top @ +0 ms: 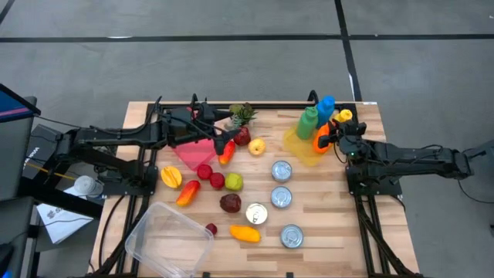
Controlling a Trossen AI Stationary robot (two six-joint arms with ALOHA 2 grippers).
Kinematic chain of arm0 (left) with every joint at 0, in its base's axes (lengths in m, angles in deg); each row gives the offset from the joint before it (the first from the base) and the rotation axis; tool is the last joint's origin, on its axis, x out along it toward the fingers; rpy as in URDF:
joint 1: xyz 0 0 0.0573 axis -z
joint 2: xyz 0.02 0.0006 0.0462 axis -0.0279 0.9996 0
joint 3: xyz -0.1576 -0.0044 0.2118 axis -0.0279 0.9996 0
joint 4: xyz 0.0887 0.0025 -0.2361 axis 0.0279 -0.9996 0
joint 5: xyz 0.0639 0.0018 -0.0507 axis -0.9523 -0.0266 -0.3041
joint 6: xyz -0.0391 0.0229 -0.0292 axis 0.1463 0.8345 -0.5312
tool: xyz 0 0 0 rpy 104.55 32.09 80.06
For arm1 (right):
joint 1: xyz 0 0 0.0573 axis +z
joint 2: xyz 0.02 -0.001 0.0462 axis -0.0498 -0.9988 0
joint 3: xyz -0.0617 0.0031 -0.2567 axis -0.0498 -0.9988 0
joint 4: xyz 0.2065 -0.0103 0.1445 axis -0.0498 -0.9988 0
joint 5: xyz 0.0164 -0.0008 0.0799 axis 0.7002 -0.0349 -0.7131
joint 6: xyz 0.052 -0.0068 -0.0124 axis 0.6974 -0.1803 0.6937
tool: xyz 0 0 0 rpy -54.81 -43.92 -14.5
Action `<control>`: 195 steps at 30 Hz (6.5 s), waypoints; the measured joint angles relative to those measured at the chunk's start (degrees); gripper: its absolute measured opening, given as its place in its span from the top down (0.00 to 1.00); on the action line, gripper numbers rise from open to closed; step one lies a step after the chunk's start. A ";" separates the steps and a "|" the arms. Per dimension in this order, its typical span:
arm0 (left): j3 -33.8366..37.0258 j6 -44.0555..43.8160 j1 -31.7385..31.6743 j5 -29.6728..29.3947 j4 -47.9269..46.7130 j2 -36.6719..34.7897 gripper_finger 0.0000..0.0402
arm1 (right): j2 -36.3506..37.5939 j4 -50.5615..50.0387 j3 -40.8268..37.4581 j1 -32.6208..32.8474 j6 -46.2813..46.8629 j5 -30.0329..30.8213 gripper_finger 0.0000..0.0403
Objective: Pick & Place Food Item
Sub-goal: Put the orange tumbler into the yellow bin, then put the yellow star fruit into the transparent bin
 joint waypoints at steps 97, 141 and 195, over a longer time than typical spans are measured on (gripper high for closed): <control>11.36 -95.03 15.21 4.74 -78.03 -0.11 0.25 | -0.02 -6.16 19.19 3.52 -14.86 -1.79 0.35; 16.90 -104.74 15.19 5.91 -69.40 -0.11 0.95 | 0.00 -7.89 19.17 3.52 -14.91 -2.19 0.35; -12.82 -90.33 43.38 24.35 -43.92 -7.11 0.97 | 0.02 -8.28 19.17 3.52 -14.88 -2.20 0.35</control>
